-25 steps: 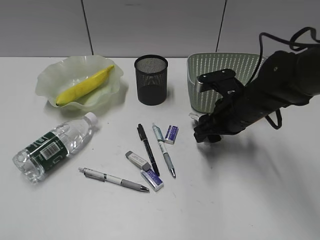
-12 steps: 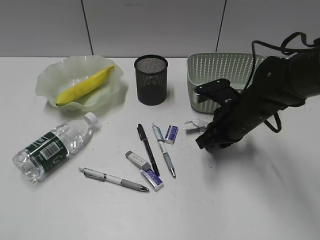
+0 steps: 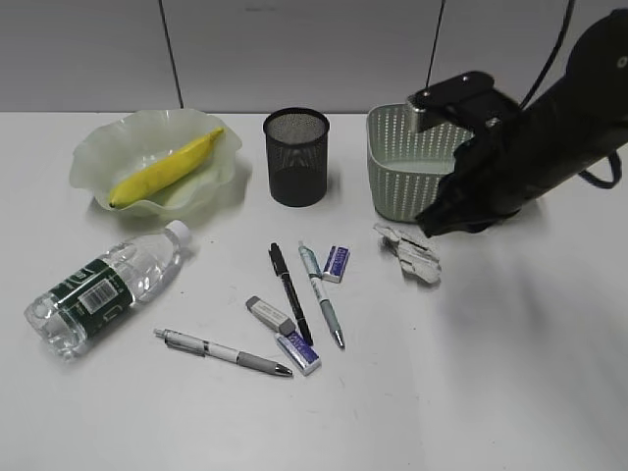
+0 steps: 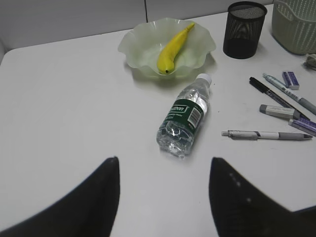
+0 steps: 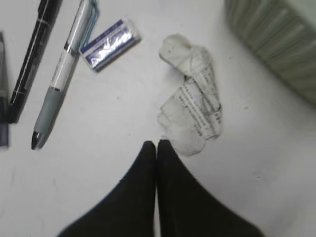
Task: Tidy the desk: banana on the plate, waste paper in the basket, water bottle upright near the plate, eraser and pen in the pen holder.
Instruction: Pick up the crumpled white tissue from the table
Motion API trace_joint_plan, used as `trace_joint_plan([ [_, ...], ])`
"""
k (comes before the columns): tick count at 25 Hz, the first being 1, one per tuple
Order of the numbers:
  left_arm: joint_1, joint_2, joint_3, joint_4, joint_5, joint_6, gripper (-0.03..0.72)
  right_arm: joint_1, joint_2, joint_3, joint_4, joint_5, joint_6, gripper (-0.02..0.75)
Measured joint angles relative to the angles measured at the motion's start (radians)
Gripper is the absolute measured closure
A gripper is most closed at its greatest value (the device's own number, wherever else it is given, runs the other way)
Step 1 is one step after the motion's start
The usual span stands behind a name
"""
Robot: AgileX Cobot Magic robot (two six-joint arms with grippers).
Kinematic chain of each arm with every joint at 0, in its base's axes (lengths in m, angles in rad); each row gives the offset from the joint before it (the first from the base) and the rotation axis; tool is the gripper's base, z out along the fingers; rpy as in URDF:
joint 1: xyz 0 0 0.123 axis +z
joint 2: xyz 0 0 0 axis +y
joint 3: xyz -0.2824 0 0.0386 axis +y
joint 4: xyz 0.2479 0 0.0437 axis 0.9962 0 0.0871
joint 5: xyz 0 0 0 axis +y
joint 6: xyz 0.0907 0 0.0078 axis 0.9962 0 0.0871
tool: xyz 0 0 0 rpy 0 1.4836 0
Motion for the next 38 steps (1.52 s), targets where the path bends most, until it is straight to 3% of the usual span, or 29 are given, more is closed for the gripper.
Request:
trace_joint_plan([
  [2, 0.000, 0.000, 0.000, 0.000, 0.000, 0.000, 0.255, 0.000, -0.038, -0.001, -0.053, 0.000, 0.041, 0.689],
  [3, 0.000, 0.000, 0.000, 0.000, 0.000, 0.000, 0.255, 0.000, -0.044, -0.001, -0.069, 0.002, 0.055, 0.635],
  [8, 0.000, 0.000, 0.000, 0.000, 0.000, 0.000, 0.255, 0.004, -0.019, -0.001, -0.109, 0.011, 0.080, 0.187],
  [10, 0.000, 0.000, 0.000, 0.000, 0.000, 0.000, 0.255, 0.005, 0.009, -0.001, -0.114, 0.000, 0.081, 0.108],
  [12, 0.000, 0.000, 0.000, 0.000, 0.000, 0.000, 0.255, 0.005, 0.048, -0.001, -0.116, -0.025, 0.081, 0.091],
  [18, 0.000, 0.000, 0.000, 0.000, 0.000, 0.000, 0.255, 0.005, 0.163, -0.006, -0.117, -0.131, 0.091, 0.128],
  [26, 0.000, 0.000, 0.000, 0.000, 0.000, 0.000, 0.255, 0.005, 0.290, -0.055, -0.117, -0.157, 0.093, 0.211],
  [30, 0.000, 0.000, 0.000, 0.000, 0.000, 0.000, 0.255, 0.005, 0.297, -0.061, -0.117, -0.157, 0.093, 0.391],
  [34, 0.000, 0.000, 0.000, 0.000, 0.000, 0.000, 0.255, 0.007, 0.294, -0.061, -0.116, -0.127, 0.093, 0.664],
  [38, 0.000, 0.000, 0.000, 0.000, 0.000, 0.000, 0.255, 0.008, 0.250, -0.060, -0.117, -0.065, 0.092, 0.707],
])
